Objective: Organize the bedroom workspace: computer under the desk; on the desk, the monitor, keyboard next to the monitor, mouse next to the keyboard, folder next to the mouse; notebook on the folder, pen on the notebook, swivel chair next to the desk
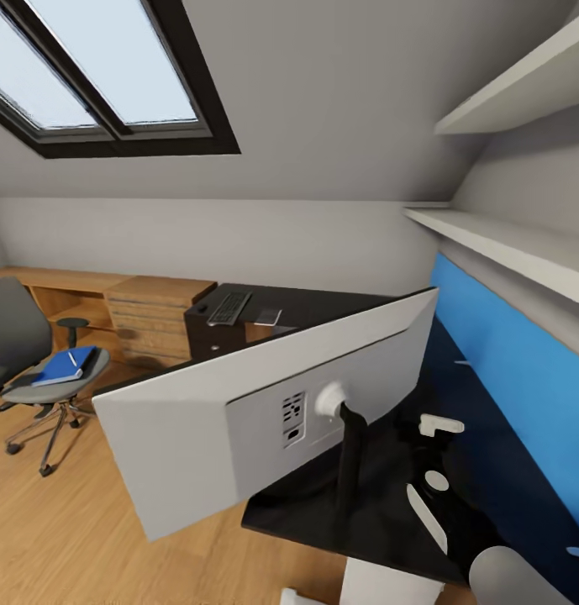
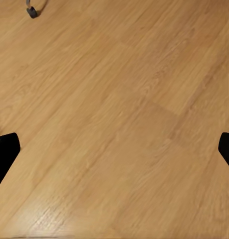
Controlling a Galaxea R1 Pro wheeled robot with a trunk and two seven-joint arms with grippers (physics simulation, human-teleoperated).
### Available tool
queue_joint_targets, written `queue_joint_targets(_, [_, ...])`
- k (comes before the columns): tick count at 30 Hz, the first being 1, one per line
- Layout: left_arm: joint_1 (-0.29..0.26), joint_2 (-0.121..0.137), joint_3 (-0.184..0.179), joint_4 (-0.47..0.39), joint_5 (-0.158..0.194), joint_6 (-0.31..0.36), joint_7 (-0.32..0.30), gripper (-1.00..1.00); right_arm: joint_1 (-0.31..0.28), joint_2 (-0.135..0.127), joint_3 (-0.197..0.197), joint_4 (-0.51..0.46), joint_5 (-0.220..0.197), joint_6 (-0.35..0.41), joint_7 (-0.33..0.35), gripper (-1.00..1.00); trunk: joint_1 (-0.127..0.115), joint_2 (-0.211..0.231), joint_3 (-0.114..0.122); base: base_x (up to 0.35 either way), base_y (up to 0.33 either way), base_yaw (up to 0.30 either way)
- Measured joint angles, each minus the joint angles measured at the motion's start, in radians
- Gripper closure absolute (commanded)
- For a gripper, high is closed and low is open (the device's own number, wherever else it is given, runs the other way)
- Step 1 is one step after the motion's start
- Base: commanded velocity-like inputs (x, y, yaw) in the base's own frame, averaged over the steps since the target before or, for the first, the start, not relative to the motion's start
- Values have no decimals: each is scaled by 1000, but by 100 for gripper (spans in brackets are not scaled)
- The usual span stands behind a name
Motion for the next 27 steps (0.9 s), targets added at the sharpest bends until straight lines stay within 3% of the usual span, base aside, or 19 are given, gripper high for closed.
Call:
queue_joint_targets(10, [0, 4, -29, 38, 0, 0, 3, -100, 0, 0, 0, 0, 1, 0, 0, -100, 0, 0, 0, 137, 0, 63])
queue_joint_targets(27, [0, 3, -33, 40, 3, -2, 3, -100, 0, 0, 1, -1, 0, -1, 0, -100, 0, 0, 0, 100, 0, 8])
